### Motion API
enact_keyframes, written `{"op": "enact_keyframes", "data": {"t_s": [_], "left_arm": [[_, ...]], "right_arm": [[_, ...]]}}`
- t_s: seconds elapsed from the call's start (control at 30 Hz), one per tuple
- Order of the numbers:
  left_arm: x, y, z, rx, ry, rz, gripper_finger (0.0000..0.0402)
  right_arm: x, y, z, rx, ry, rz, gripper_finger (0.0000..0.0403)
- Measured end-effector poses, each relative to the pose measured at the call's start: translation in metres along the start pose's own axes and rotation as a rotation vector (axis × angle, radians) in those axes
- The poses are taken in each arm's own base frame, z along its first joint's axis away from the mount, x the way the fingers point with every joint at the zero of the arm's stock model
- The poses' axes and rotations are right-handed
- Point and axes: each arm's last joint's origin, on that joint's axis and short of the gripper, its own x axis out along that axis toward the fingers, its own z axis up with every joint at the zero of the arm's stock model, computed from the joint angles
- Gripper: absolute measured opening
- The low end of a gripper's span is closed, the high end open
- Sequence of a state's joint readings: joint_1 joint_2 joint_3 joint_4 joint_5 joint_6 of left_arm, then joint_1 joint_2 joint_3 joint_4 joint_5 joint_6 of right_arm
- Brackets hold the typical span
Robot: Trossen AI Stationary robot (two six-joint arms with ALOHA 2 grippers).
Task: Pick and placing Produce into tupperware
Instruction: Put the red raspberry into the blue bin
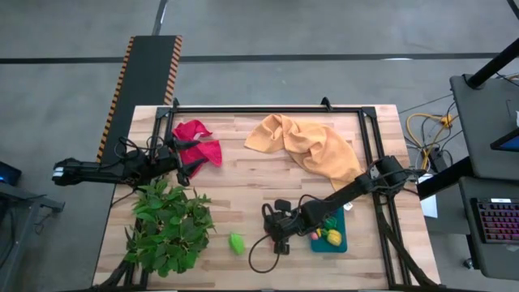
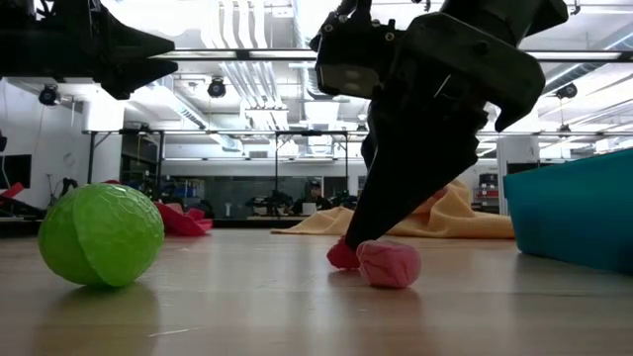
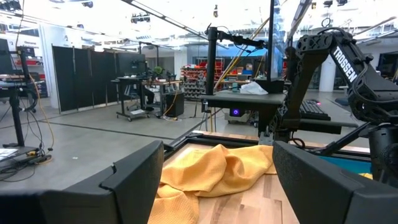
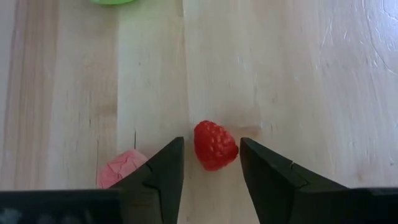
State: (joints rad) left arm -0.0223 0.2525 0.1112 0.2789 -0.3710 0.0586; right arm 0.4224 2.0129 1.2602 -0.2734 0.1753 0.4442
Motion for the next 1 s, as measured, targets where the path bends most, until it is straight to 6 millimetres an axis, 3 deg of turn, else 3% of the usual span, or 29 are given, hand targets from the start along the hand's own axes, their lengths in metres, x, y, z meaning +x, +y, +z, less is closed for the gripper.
{"op": "enact_keyframes", "data": {"t_s": [0.23, 0.6, 1.0], "left_arm": [[0.0, 0.0, 0.0, 0.0, 0.0, 0.0, 0.0288], [0.0, 0.0, 0.0, 0.0, 0.0, 0.0, 0.0288], [0.0, 0.0, 0.0, 0.0, 0.0, 0.001, 0.0288]], "right_arm": [[0.0, -0.0001, -0.0001, 0.0, -0.001, 0.001, 0.0136], [0.0001, -0.0007, -0.0012, 0.0, 0.002, -0.001, 0.0081], [0.0001, -0.0009, -0.0012, 0.0, 0.002, -0.002, 0.0084]]}}
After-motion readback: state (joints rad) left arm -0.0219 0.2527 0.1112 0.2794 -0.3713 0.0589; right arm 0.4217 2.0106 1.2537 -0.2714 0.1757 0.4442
